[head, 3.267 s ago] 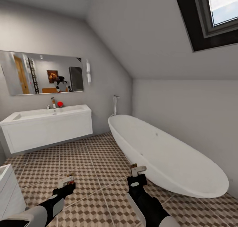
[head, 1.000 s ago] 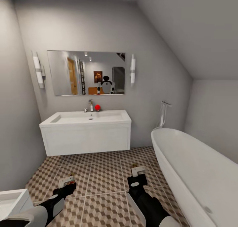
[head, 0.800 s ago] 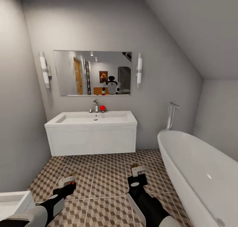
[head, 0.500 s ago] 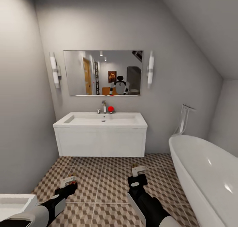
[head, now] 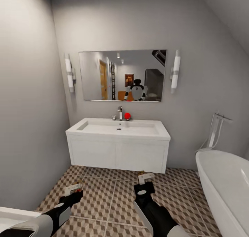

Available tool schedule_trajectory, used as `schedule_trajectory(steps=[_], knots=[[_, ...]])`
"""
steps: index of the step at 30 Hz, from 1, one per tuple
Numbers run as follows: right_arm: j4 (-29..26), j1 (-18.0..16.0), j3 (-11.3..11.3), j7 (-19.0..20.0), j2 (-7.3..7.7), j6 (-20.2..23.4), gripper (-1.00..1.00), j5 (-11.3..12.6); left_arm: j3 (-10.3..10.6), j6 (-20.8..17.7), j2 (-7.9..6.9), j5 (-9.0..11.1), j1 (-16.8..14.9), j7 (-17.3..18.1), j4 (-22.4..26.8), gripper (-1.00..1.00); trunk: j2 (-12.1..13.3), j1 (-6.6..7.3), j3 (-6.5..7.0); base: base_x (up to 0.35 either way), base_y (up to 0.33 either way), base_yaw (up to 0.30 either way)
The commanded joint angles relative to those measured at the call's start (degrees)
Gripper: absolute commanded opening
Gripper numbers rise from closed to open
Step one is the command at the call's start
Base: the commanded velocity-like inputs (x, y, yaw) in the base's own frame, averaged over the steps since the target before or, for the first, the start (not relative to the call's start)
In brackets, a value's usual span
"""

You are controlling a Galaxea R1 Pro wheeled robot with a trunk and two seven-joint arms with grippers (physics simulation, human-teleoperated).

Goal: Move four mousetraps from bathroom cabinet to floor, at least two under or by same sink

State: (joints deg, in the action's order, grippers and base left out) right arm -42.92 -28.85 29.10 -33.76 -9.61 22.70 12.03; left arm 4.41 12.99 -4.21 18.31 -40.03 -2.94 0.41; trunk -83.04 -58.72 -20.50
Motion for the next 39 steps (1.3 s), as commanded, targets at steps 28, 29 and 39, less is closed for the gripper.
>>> schedule_trajectory(steps=[28,29,39], knots=[[-0.2,-0.1,-0.3,-0.5,0.73,-0.5,-1.0,0.6,2.6,-2.6,4.68,-8.6,0.0,-0.1,1.0,-1.0,0.0,-0.01,0.38,0.017,0.0,-0.068],[-0.2,-0.1,-0.3,-0.5,0.73,-0.5,-1.0,0.6,2.6,-2.7,4.63,-8.6,0.0,-0.2,1.0,-1.0,0.0,-0.01,0.38,0.251,0.0,-0.001],[-0.1,-0.1,-0.3,-0.2,0.81,0.0,-1.0,0.6,2.5,-2.6,4.65,-8.6,0.0,-0.2,1.0,-1.0,0.0,-0.01,0.38,0.308,0.0,0.0]])
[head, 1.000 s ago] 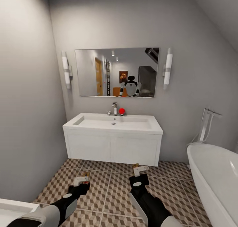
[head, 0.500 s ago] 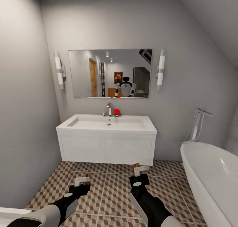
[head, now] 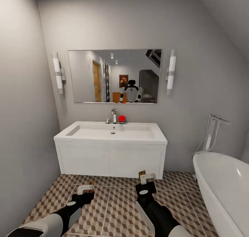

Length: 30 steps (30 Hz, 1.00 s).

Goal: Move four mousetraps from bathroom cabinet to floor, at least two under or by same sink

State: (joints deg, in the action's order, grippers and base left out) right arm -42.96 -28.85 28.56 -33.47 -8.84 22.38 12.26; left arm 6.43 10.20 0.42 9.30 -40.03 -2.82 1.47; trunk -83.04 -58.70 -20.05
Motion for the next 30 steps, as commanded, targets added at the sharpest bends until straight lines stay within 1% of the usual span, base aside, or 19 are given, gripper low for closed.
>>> schedule_trajectory(steps=[1,5,12,25,30], knots=[[-0.1,-0.1,0.3,-0.5,0.05,0.3,-1.0,0.4,0.5,0.2,0.02,0.5,-0.1,-0.3,-0.1,-1.0,0.0,-0.03,-0.07,0.319,0.0,-0.008],[-0.1,-0.1,0.2,-0.7,0.05,0.6,-1.0,0.4,0.5,0.3,0.02,0.5,-0.1,-0.3,-0.1,-1.0,0.0,-0.03,0.05,0.148,0.0,-0.117],[-0.1,-0.1,0.2,-0.8,0.05,0.6,-1.0,0.4,0.5,0.3,0.02,0.5,-0.1,-0.3,-0.1,-1.0,0.0,-0.03,0.26,0.015,0.0,-0.145],[0.0,-0.1,0.3,-0.8,0.05,0.6,-1.0,0.4,0.5,0.3,-0.05,0.5,-0.1,-0.3,-0.1,-1.0,0.0,-0.03,0.28,0.001,0.0,-0.008],[0.0,-0.1,0.4,-0.8,0.04,0.6,-1.0,0.5,0.5,0.1,-0.28,1.0,-0.1,-0.4,-0.1,-1.0,0.0,-0.03,0.28,0.0,0.0,0.0]])
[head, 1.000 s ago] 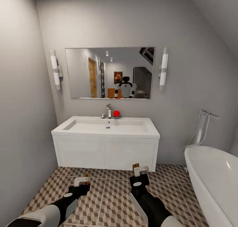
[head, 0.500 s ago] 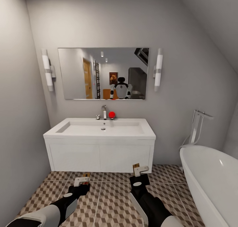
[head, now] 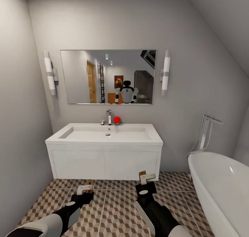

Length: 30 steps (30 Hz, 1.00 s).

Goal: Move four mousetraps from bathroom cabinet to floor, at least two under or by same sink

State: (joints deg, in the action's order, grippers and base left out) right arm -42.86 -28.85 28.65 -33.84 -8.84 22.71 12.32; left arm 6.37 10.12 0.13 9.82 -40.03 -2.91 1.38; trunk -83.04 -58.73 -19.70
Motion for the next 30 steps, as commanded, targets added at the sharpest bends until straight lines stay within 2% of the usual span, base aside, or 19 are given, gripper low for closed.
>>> schedule_trajectory(steps=[1,5,9,13,24,30], knots=[[-0.1,-0.1,0.3,-0.5,0.04,0.3,-1.0,0.4,0.5,0.2,0.0,0.5,0.0,-0.3,-0.1,-1.0,0.0,0.0,-0.07,0.0,0.0,0.0],[0.0,-0.1,0.3,-0.4,0.05,0.3,-1.0,0.5,0.5,0.0,0.1,1.4,0.0,-0.4,-0.1,-1.0,0.0,0.0,-0.07,0.0,0.0,0.0],[0.0,-0.1,0.2,-0.2,-0.07,0.5,-1.0,0.5,0.3,-0.3,0.63,3.3,0.0,-1.9,-0.2,-1.0,0.0,0.0,-0.07,0.0,0.0,0.0],[0.0,-0.1,0.2,-0.3,-0.18,0.5,-1.0,0.5,0.4,-0.3,1.05,3.5,0.0,-2.5,-0.2,-1.0,0.0,0.0,-0.07,0.0,0.0,0.0],[0.2,-0.1,0.1,-0.1,-0.12,0.4,-1.0,0.8,0.5,-0.4,1.17,3.1,0.0,-2.6,-0.1,-1.0,-4.5,-2.42,-2.05,0.0,0.0,0.0],[3.5,-0.1,0.2,-0.1,-0.08,-0.2,-1.0,0.8,0.5,-0.5,1.18,3.0,0.0,-2.6,-0.1,-1.0,-6.9,-3.73,-3.12,0.0,0.0,0.0]])
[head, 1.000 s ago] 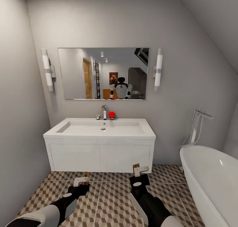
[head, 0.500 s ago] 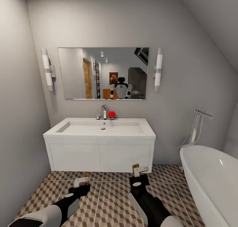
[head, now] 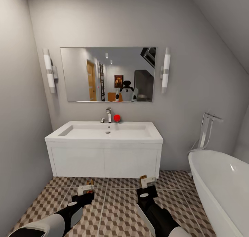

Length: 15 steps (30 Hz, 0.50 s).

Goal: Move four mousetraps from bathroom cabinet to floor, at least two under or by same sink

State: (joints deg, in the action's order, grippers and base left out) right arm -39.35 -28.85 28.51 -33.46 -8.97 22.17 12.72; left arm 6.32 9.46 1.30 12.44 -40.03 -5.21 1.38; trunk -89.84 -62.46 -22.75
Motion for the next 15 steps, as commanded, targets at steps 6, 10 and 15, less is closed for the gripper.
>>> schedule_trajectory(steps=[6,10,15], knots=[[0.8,0.0,0.3,-0.5,-0.5,-0.2,-1.0,0.4,0.6,0.3,0.55,0.3,0.1,-0.2,0.1,-1.0,0.0,0.0,-0.07,0.0,0.0,0.0],[0.8,0.0,0.4,-0.6,-0.34,-0.3,-1.0,0.4,0.7,0.3,0.56,0.4,0.1,-0.2,0.1,-1.0,0.0,0.0,-0.07,0.0,0.0,0.0],[0.8,0.0,0.4,-0.6,-0.13,-0.7,-1.0,0.5,0.7,0.3,0.62,0.5,0.1,-0.2,0.1,-1.0,0.0,0.0,-0.07,0.0,0.0,0.0]])
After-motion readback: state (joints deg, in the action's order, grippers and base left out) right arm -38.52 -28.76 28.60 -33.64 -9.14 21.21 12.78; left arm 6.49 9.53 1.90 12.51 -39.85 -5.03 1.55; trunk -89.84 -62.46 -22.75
